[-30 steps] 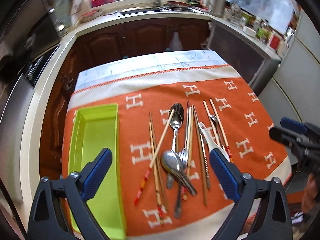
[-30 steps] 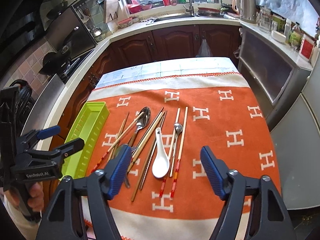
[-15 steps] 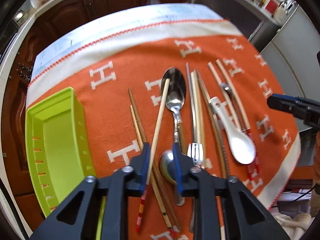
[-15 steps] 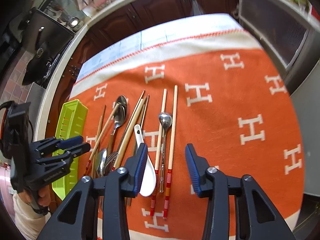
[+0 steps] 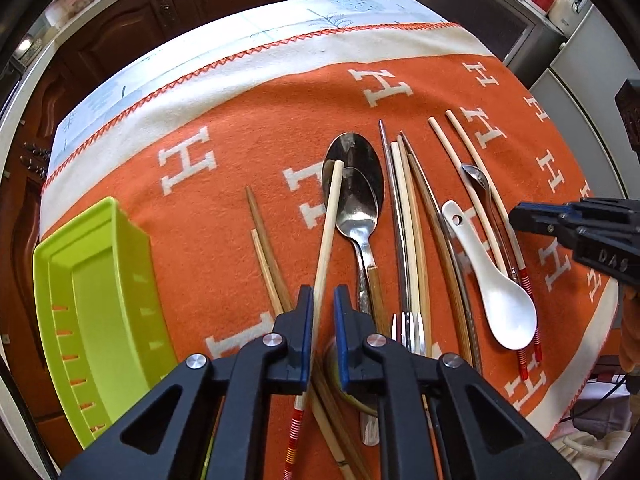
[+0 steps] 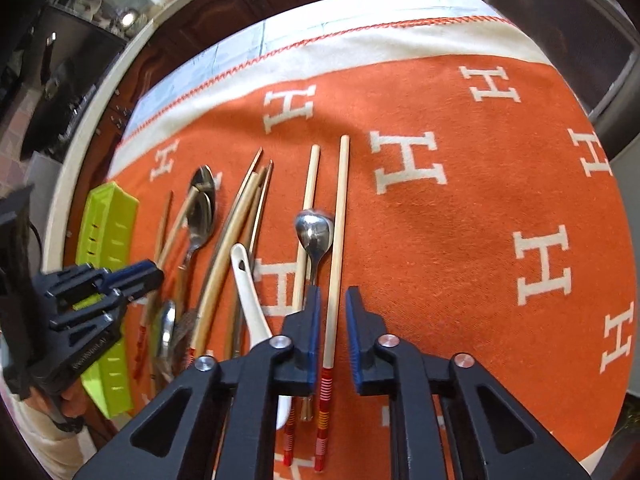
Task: Organize utensils
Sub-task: 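Grasp a wooden chopstick with the left tool while the right tool grasps a red-striped chopstick, then carry the left tool's chopstick into the green tray and open while the right tool does likewise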
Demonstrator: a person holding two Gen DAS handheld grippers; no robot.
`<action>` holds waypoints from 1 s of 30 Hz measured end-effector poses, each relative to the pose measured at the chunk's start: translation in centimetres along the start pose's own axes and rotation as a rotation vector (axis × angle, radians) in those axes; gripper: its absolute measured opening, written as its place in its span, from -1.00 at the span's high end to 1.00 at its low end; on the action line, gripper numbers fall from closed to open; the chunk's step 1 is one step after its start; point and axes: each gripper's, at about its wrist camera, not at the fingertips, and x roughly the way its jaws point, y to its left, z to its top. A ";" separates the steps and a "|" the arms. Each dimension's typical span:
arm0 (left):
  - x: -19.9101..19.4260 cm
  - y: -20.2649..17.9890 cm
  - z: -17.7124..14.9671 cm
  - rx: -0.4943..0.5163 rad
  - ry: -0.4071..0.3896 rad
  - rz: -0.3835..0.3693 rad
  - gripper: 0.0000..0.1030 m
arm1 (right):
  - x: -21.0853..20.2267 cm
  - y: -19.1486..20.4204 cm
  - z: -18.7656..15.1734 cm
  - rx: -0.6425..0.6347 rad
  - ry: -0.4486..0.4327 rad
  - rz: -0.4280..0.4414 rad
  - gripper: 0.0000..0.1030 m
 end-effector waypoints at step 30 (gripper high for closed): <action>-2.8 -1.7 -0.6 -0.035 -0.017 0.058 0.94 | -2.2 -0.5 -3.0 -0.044 -0.033 -0.006 0.91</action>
